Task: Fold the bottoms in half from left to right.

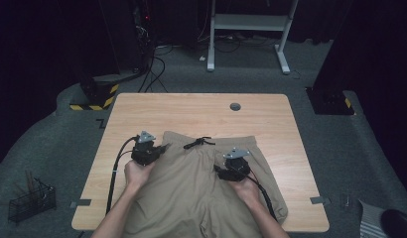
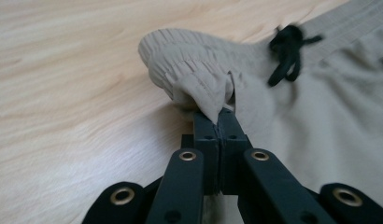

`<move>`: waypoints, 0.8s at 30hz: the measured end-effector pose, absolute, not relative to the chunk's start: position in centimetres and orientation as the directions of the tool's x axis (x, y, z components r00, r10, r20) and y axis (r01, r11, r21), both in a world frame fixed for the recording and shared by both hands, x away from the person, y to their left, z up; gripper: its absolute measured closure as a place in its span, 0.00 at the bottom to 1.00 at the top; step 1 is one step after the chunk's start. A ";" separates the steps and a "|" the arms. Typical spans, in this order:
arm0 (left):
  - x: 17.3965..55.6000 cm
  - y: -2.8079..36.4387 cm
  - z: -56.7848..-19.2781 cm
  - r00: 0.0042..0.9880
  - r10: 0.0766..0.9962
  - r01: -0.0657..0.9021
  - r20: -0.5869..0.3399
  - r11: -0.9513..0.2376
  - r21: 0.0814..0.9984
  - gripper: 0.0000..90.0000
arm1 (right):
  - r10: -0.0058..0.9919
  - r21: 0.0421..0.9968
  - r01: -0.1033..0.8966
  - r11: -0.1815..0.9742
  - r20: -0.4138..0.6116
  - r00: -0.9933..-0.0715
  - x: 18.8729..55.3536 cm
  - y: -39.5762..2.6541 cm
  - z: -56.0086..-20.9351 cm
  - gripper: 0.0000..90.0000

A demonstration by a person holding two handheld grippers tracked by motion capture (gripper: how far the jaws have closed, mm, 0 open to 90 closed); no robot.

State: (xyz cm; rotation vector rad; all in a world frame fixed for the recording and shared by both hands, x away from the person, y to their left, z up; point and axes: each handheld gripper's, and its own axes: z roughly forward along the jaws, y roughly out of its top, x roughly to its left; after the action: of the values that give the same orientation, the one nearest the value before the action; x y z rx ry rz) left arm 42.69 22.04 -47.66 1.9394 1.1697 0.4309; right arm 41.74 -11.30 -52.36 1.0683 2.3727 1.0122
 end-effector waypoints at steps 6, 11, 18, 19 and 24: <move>42.7 21.4 -45.8 0.544 0.827 0.549 -0.138 -0.228 0.804 0.99 | 0.759 0.729 0.510 0.457 -0.020 -0.650 41.9 -11.0 -52.4 0.42; 42.6 20.3 -44.9 0.582 0.801 0.523 -0.141 -0.236 0.819 0.99 | 0.760 0.728 0.510 0.458 -0.023 -0.650 42.2 -10.5 -52.4 0.42; 43.0 20.0 -43.6 0.599 0.784 0.515 -0.166 -0.217 0.829 0.99 | 0.752 0.728 0.504 0.464 -0.023 -0.659 42.9 -9.7 -52.4 0.42; 43.0 19.8 -43.4 0.601 0.781 0.512 -0.170 -0.213 0.832 0.99 | 0.753 0.729 0.505 0.463 -0.023 -0.658 43.0 -9.5 -52.4 0.42; 43.3 19.3 -43.0 0.615 0.769 0.502 -0.173 -0.212 0.838 0.99 | 0.752 0.729 0.504 0.463 -0.023 -0.658 43.5 -8.6 -52.4 0.42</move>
State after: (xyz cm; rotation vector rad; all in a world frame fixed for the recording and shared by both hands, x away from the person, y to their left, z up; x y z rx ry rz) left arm 43.27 19.32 -42.95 1.8754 1.0171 0.3479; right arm 43.53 -8.64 -52.40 1.0632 2.3743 1.0136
